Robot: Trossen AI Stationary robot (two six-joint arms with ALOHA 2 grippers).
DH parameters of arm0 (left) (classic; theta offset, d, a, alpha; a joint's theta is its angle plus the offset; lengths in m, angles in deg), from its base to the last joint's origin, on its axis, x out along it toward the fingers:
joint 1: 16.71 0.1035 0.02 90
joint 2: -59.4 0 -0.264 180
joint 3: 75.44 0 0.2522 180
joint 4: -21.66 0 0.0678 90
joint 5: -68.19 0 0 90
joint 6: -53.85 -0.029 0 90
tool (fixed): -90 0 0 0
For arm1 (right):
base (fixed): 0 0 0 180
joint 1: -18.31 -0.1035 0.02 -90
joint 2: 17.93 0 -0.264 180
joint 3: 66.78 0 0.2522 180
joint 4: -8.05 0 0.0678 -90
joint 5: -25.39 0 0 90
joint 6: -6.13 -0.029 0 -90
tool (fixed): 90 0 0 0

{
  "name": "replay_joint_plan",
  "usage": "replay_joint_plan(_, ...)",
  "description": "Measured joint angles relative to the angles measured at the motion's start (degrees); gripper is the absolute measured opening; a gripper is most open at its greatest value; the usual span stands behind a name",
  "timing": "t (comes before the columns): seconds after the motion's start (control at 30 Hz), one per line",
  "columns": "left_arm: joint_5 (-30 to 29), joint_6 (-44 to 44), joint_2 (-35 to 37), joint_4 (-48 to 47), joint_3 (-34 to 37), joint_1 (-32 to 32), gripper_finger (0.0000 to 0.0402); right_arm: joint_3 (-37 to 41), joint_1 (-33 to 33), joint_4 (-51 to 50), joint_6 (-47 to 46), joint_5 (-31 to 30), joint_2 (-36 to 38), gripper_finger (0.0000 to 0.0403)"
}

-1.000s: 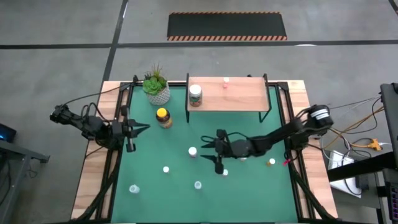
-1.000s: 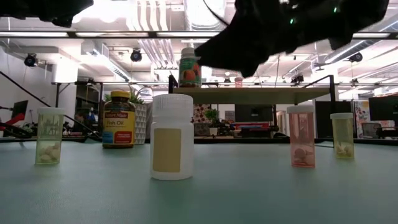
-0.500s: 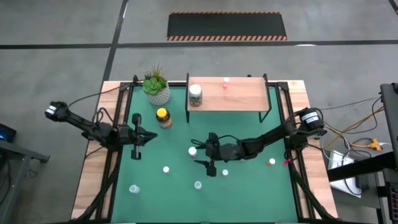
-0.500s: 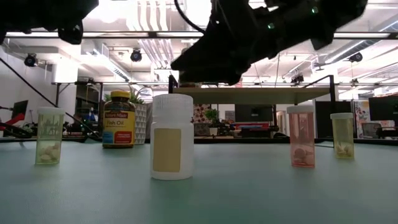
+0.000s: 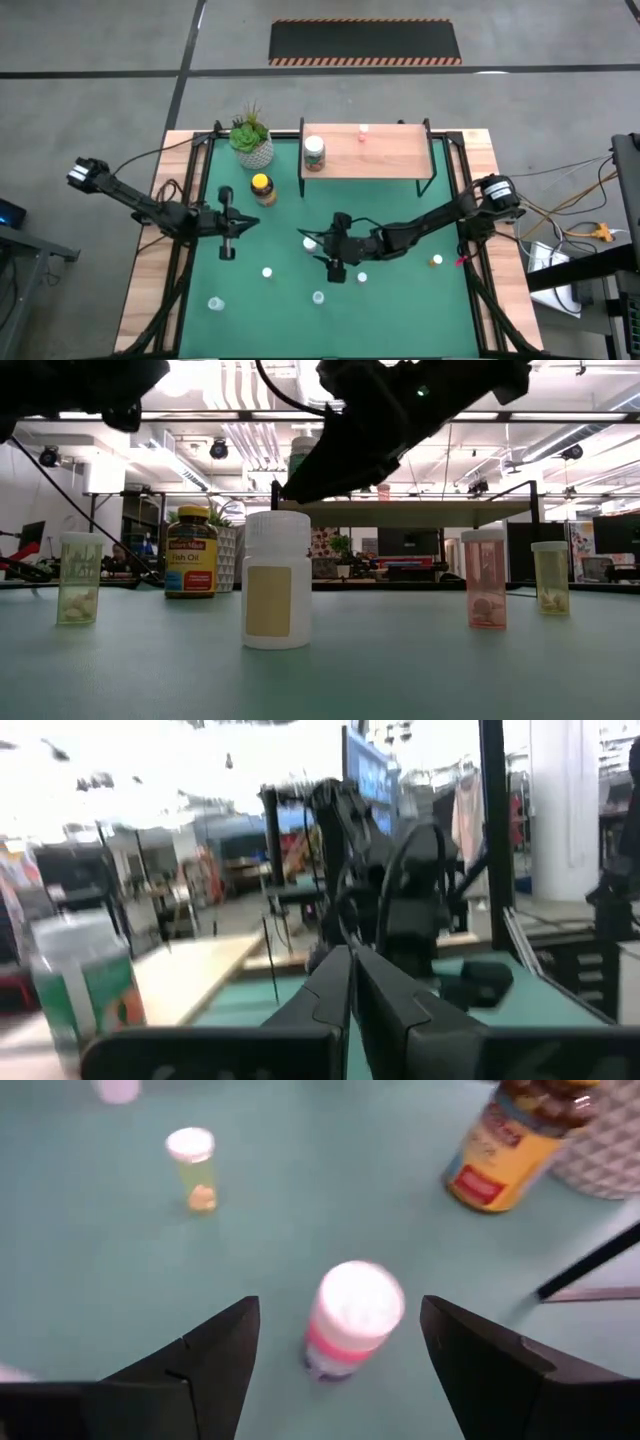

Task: Pick and place medicine bottles onto shelf by color
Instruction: Put the large pink medicine bottle on the shelf

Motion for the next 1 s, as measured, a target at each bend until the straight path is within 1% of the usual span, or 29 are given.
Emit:
replay_joint_plan(0.07, 0.0, -4.99, -0.01, 3.74, 0.02, 0.0, 0.0002, -1.59, 0.31, 0.67, 0.6, -1.22, -1.33, 0.0267)
replay_joint_plan(0.17, 0.0, -14.89, 0.6, 11.02, -0.46, 0.0, 0.0002, -4.59, 0.85, 0.64, 0.62, -1.27, -4.49, 0.0265)
replay_joint_plan(0.23, -0.02, -18.52, 0.97, 13.35, -0.55, 0.0, 0.0002, -6.24, 1.01, -0.01, 0.28, -1.55, -6.86, 0.0262)
replay_joint_plan(0.33, -0.13, -19.25, 1.81, 13.03, -0.02, 0.0, 0.0002, -8.54, 1.13, -2.87, -2.32, -3.25, -8.93, 0.0257)
replay_joint_plan(0.5, -0.56, -20.82, 1.36, 12.45, 1.57, 0.0, 0.0002, -11.93, 1.23, -9.25, -5.47, -4.56, -9.23, 0.025)
replay_joint_plan(0.7, -0.63, -23.44, 2.25, 12.83, 1.55, 0.0, 0.0002, -13.0, 1.22, -11.32, -7.92, -4.57, -9.05, 0.0249)
replay_joint_plan(0.9, -0.93, -23.53, 4.22, 12.98, 2.38, 0.0, 0.0002, -11.63, 1.22, -12.2, -13.17, -4.54, -9.51, 0.0247)
replay_joint_plan(1.0, -0.94, -23.53, 4.98, 13.05, 2.95, 0.0, 0.0002, -11.6, 1.22, -11.67, -14.14, -4.58, -9.88, 0.0246)
